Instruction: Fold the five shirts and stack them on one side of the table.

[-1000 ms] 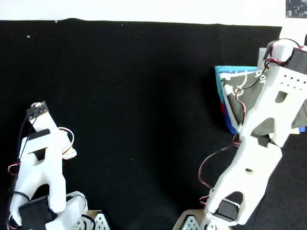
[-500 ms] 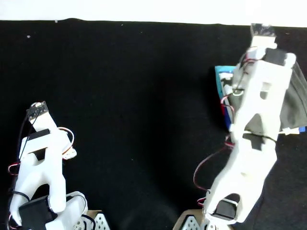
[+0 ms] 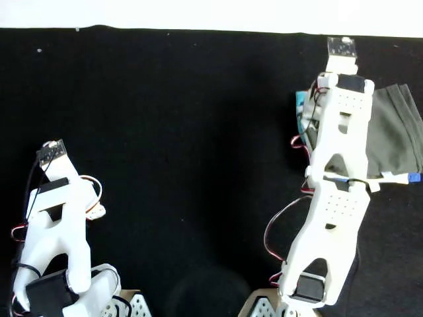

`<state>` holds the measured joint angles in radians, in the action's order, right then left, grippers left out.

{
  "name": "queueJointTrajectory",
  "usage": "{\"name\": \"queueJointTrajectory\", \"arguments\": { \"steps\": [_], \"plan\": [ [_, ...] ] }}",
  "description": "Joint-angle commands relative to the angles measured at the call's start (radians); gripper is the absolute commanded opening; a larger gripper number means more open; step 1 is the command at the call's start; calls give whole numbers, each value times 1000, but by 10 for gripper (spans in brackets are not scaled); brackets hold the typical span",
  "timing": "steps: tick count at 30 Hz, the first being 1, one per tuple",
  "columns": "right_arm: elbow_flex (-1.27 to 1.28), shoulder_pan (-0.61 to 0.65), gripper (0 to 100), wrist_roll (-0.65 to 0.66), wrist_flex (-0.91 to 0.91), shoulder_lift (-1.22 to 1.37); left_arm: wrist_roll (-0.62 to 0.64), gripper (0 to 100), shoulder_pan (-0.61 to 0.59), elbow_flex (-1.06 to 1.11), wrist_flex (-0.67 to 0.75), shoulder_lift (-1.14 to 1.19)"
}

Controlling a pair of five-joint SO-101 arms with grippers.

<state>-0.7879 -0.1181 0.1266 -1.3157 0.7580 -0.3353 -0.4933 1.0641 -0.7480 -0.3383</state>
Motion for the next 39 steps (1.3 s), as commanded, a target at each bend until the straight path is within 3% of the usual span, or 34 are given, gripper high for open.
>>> {"name": "queueJointTrajectory", "arguments": {
  "steps": [1,10,20,30,35,39],
  "plan": [
    [-58,8,12,-12,-22,-5,2,13,-7,1,40,-2],
    [-530,-54,13,-6,-260,4,2,13,-7,1,40,-2],
    [-558,-315,13,-6,-10,176,2,13,-7,1,40,-2],
    [-559,-335,13,-12,51,311,2,13,-7,1,40,-2],
    [-593,-334,13,-14,47,251,2,13,-7,1,40,-2],
    [-673,-331,13,-91,-8,157,2,13,-7,1,40,-2]
  ]
}}
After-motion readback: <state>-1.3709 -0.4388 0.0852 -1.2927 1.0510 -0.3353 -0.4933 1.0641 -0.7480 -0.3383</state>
